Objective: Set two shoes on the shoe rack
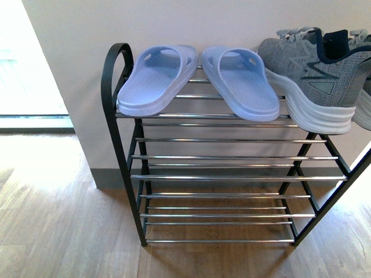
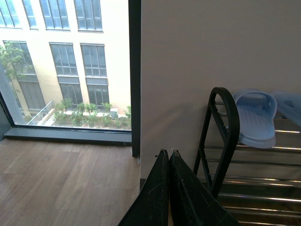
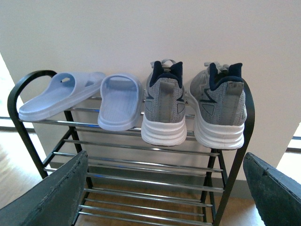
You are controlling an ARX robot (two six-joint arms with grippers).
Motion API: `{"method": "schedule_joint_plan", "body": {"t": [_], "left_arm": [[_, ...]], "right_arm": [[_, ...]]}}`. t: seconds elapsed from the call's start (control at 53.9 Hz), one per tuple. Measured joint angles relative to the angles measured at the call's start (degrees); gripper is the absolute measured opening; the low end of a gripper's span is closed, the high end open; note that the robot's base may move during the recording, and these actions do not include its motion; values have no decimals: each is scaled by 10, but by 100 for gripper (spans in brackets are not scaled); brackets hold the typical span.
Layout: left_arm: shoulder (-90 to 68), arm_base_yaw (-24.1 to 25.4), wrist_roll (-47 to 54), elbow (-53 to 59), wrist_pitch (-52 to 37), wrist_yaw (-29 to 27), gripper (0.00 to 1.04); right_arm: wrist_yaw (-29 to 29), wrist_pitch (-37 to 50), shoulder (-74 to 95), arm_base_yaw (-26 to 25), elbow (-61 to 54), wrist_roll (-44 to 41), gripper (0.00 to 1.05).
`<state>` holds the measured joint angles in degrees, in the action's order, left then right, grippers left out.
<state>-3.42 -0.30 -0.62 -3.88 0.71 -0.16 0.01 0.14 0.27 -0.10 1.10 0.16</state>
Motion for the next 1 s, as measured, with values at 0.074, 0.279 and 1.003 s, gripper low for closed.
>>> {"method": "schedule_joint_plan", "body": {"t": [0.074, 0.279, 1.003], "left_arm": [[4, 0, 0, 5, 0, 0, 1], [23, 0, 0, 31, -4, 0, 1], [26, 0, 0, 31, -5, 0, 88]], "right_arm": [[0, 0, 0, 0, 0, 0, 96], [0, 0, 0, 0, 0, 0, 96], [0, 0, 0, 0, 0, 0, 96]]}}
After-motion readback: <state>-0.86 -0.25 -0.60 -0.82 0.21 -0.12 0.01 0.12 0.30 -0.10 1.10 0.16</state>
